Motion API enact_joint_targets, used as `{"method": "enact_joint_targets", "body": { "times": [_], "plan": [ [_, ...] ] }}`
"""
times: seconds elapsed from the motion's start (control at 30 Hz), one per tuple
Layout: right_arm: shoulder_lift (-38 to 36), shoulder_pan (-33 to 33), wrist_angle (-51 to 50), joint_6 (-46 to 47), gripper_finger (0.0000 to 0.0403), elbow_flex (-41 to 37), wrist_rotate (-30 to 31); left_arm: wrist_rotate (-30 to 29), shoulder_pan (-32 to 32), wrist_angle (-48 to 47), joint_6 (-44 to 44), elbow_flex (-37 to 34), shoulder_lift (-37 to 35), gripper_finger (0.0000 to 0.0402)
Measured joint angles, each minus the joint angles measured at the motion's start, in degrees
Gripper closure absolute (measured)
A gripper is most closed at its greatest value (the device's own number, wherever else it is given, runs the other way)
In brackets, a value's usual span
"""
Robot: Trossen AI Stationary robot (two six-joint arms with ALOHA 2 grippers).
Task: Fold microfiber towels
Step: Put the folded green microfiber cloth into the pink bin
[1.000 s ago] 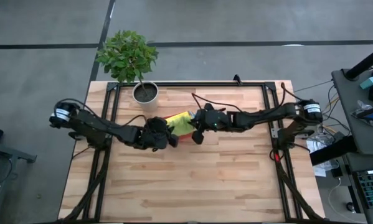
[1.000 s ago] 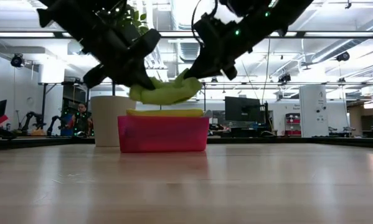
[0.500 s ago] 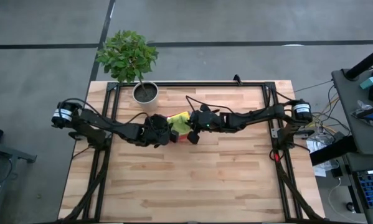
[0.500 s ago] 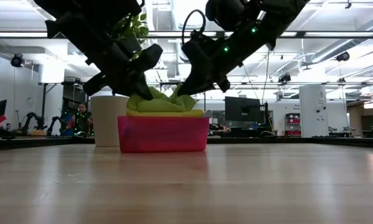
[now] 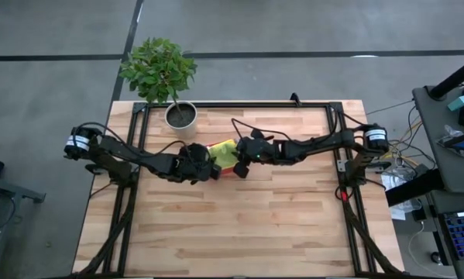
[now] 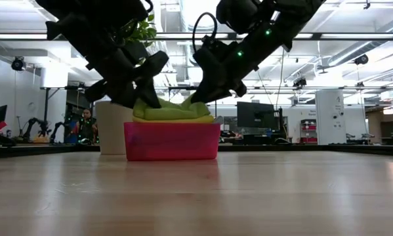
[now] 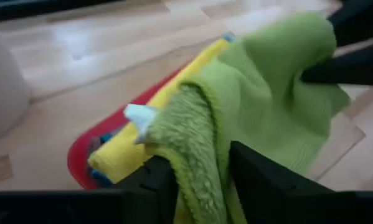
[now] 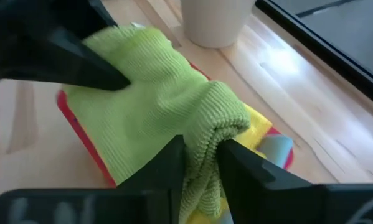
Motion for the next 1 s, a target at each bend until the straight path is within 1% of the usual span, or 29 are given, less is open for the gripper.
{"method": "enact_joint_targets", "body": {
  "times": [0.2,0.27,0.37,0.53,0.87,1.0],
  "plan": [
    [-0.56,-0.65,-2.19,-0.14,0.0304,0.00,0.09,3.36,0.00,-0.71,-0.03,0.02,-0.57,0.0219],
    [-0.60,-0.61,-2.20,-0.56,0.0299,0.00,0.05,3.65,0.00,-2.32,-0.03,0.12,-0.91,0.0202],
    [-0.64,-0.59,-2.23,-1.07,0.0291,0.00,0.01,5.90,0.00,-5.11,-0.03,0.26,-2.25,0.0187],
    [-1.42,-0.59,-3.34,-1.63,0.0285,0.19,-0.01,6.75,0.00,-7.76,0.81,0.22,-4.74,0.0182],
    [-2.74,-0.59,-5.63,-1.77,0.0293,0.61,-0.01,7.27,0.00,-10.44,2.46,0.20,-8.23,0.0182],
    [-2.95,-0.59,-5.59,-2.43,0.0289,0.61,-0.03,7.45,-0.01,-8.44,7.68,0.54,-10.35,0.0182]
  ]
}}
